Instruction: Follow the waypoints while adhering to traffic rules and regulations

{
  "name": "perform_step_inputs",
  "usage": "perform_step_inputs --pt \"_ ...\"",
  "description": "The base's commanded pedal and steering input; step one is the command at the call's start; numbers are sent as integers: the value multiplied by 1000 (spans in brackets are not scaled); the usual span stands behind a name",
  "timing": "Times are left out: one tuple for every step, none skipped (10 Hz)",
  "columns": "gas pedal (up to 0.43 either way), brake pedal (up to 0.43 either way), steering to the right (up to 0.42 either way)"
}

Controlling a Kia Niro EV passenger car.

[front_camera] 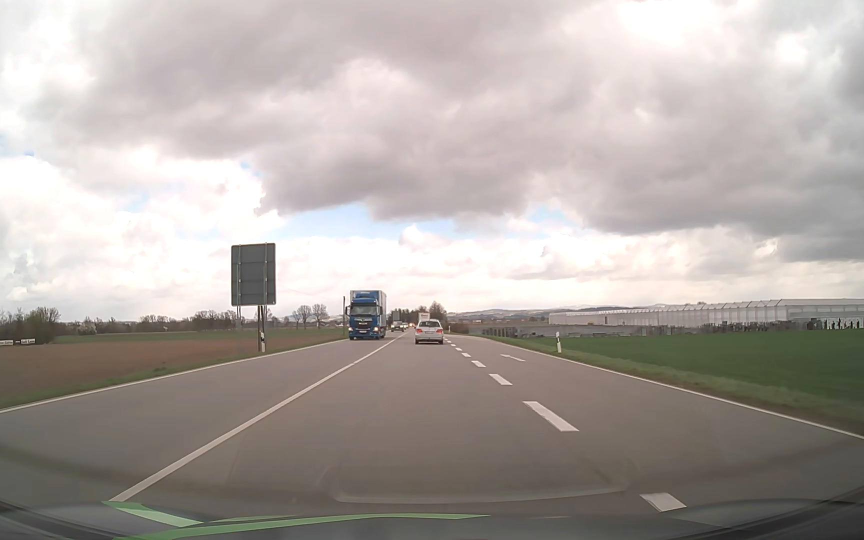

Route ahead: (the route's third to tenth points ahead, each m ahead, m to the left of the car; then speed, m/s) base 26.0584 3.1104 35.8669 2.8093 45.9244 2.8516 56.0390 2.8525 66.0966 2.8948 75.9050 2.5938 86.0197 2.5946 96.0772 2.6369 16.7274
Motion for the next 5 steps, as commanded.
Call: perform_step_inputs --pt "189 0 -2" --pt "189 0 -2" --pt "189 0 -3" --pt "189 0 -3" --pt "189 0 -3"
